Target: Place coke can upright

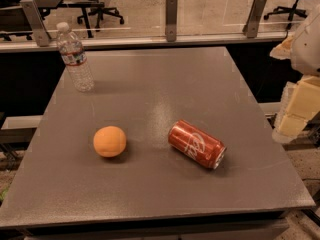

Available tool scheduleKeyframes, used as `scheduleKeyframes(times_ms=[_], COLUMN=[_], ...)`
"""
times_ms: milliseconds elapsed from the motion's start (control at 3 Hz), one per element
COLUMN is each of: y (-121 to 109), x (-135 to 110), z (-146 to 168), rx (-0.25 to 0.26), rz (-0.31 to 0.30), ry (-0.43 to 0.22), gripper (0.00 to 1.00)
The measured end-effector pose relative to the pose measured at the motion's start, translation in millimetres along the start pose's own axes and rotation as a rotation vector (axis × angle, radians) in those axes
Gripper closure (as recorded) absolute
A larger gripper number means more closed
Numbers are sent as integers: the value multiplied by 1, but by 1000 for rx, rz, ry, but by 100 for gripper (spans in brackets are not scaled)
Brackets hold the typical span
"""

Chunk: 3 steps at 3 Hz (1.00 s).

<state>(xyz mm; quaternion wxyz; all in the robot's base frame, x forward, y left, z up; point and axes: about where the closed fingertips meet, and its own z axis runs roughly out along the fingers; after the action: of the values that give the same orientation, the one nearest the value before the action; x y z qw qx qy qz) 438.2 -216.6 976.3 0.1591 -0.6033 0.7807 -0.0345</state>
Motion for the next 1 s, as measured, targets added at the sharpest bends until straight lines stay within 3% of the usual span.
scheduleKeyframes(times_ms=[333, 667, 1000], y=[0, -4, -6], x=[0, -14, -40], z=[0, 1, 6], rx=[2, -23, -55], rz=[-1, -66, -214], ry=[-1, -26, -68], gripper=[0, 0, 0])
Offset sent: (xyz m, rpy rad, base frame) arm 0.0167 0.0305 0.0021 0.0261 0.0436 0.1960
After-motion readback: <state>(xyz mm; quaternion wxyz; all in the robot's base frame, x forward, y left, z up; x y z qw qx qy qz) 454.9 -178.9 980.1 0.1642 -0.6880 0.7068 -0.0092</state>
